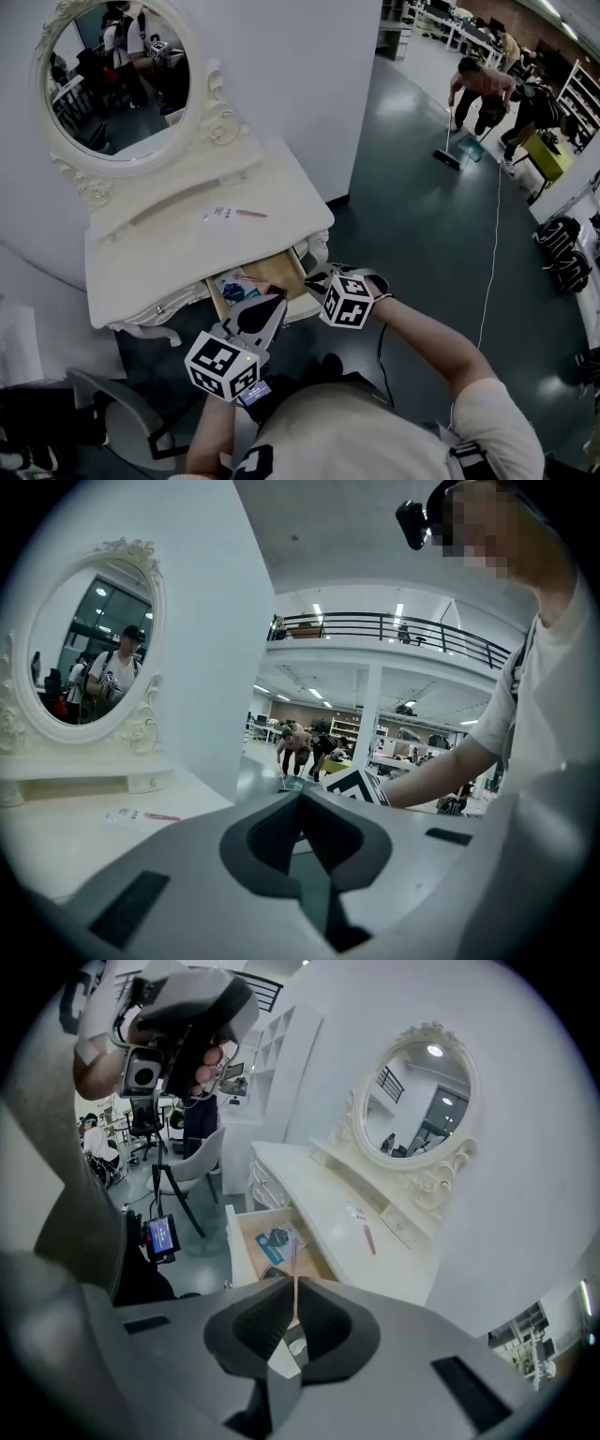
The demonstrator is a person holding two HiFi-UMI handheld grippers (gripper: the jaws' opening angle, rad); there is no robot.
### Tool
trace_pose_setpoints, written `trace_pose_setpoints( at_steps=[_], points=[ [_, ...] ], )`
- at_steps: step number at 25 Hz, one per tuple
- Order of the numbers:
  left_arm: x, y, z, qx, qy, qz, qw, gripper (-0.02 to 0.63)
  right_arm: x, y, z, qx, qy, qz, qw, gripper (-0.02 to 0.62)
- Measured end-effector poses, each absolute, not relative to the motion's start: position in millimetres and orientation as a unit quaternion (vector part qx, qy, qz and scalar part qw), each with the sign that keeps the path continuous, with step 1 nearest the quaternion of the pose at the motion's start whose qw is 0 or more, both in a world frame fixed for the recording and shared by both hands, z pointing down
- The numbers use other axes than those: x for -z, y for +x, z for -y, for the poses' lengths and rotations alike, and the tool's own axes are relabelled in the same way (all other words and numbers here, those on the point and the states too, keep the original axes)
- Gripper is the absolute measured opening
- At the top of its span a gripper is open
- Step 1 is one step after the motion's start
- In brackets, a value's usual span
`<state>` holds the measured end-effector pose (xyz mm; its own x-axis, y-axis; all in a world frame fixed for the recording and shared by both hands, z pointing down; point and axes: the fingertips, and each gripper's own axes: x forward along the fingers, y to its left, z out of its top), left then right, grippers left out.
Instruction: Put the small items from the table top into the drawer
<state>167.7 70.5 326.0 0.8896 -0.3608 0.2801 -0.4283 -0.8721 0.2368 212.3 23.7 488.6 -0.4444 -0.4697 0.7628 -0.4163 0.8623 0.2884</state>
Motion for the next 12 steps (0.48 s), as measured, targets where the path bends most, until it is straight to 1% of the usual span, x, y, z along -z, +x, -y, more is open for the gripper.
trace_pose_setpoints(
  at_steps=[4, 12],
  points=[
    [-326.9, 201.4, -65.2, -0.119, 0.961, 0.205, 0.142, 0.057, -482.5, 250.0, -12.8, 0.028, 0.273, 0.851, 0.448, 0.031],
    [-345.0, 186.2, -63.0, -0.141, 0.937, 0.274, 0.164, 0.057, -499.9, 238.1, -6.2, 0.021, 0.229, 0.875, 0.426, 0.031]
  ],
)
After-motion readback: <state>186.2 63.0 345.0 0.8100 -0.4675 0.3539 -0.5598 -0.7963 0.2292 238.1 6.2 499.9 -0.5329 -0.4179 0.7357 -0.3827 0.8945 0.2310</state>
